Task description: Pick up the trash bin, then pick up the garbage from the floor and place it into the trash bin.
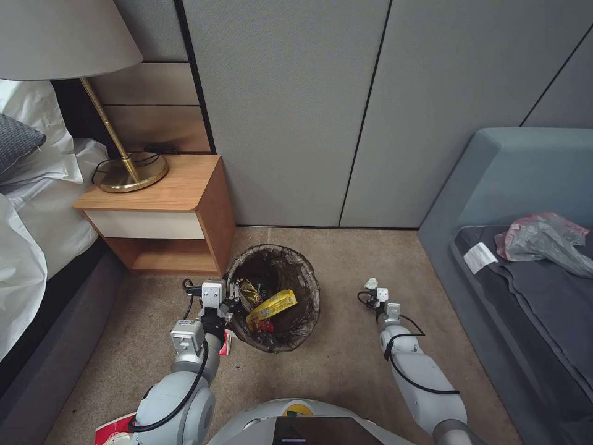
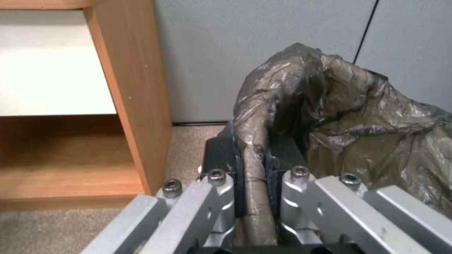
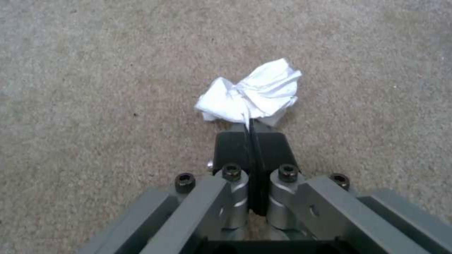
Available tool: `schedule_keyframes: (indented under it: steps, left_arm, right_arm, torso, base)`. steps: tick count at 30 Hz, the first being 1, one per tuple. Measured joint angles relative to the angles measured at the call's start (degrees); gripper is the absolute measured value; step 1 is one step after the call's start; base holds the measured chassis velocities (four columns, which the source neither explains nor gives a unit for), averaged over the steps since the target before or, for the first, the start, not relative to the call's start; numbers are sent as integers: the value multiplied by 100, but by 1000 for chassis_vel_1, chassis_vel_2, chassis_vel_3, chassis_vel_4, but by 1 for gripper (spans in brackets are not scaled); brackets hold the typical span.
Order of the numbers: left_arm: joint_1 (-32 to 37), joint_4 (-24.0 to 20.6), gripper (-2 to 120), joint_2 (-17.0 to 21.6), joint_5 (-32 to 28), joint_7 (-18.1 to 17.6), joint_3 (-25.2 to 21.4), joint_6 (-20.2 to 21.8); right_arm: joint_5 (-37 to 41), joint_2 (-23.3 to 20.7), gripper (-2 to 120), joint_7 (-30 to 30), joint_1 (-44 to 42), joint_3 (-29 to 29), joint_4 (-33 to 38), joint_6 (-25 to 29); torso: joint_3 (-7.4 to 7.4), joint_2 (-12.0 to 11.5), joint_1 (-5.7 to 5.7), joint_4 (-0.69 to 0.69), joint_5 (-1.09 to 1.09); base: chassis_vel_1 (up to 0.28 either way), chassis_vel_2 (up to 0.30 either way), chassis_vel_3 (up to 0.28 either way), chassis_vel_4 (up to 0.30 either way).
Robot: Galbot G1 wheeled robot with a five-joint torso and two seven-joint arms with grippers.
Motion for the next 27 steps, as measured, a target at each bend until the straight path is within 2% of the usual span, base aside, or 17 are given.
schedule_keyframes:
  steps: [15, 18, 19, 21, 22, 23, 26, 27]
  left_arm:
    - [0, 0, 7, 0, 0, 0, 0, 0]
    - [0, 0, 7, 0, 0, 0, -1, 0]
    - [0, 0, 7, 0, 0, 0, -1, 0]
    - [0, 0, 7, 0, 0, 0, 3, 0]
    - [-2, 0, 7, -1, 0, 0, 2, 0]
    - [-2, 0, 7, -1, 0, 0, 2, 0]
    - [-1, 0, 7, 0, 0, 0, 1, 0]
    - [-1, 0, 7, 0, 0, 0, 1, 0]
  right_arm:
    - [2, -68, 0, -44, -102, 26, 187, 93]
    - [106, -128, 0, -34, -383, 58, 858, 187]
    - [106, -128, 0, -34, -383, 58, 858, 187]
    - [271, -182, 0, -169, -746, 94, 1713, 565]
    - [301, -207, 0, -558, -1014, 158, 2315, 1134]
    - [301, -207, 0, -558, -1014, 158, 2315, 1134]
    - [538, -255, 0, -1166, -1414, 229, 3098, 1719]
    - [538, -255, 0, -1166, -1414, 229, 3098, 1719]
  torso:
    - [0, 0, 0, 0, 0]
    - [0, 0, 0, 0, 0]
    - [0, 0, 0, 0, 0]
    - [0, 0, 0, 0, 0]
    - [0, 1, 0, 1, -1]
    - [0, 1, 0, 1, -1]
    - [0, 1, 0, 1, -1]
    - [0, 1, 0, 1, -1]
  base:
    - [0, 0, 0, 0]
    - [0, 0, 0, 0]
    - [0, 0, 0, 0]
    - [0, 0, 0, 0]
    - [0, 0, 0, 0]
    - [0, 0, 0, 0]
    - [0, 0, 0, 0]
    - [0, 0, 0, 0]
